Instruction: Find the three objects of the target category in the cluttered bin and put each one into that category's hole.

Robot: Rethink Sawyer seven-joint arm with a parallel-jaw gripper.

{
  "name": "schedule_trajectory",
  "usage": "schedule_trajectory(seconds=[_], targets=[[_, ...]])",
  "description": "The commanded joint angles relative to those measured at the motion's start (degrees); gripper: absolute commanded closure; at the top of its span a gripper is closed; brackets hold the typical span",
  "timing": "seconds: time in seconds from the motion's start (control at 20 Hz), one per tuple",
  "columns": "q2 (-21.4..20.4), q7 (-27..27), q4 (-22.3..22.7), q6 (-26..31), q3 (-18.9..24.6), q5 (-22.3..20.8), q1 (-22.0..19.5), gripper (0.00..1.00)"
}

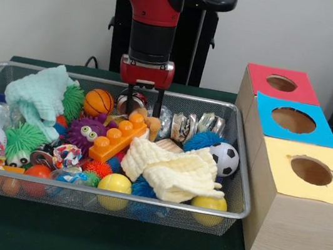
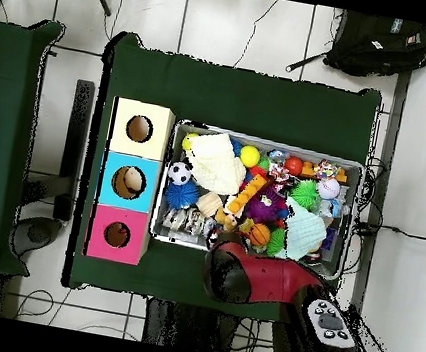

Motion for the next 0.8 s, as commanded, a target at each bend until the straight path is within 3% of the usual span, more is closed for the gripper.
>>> schedule_trajectory(seconds=[0.05, 0.8], targets=[[3.7, 9.9, -2.4, -4.9, -1.0, 2.9, 1.1, 0.00], [3.2, 10.2, -1.4, -8.1, -4.3, 4.9, 3.7, 0.00]])
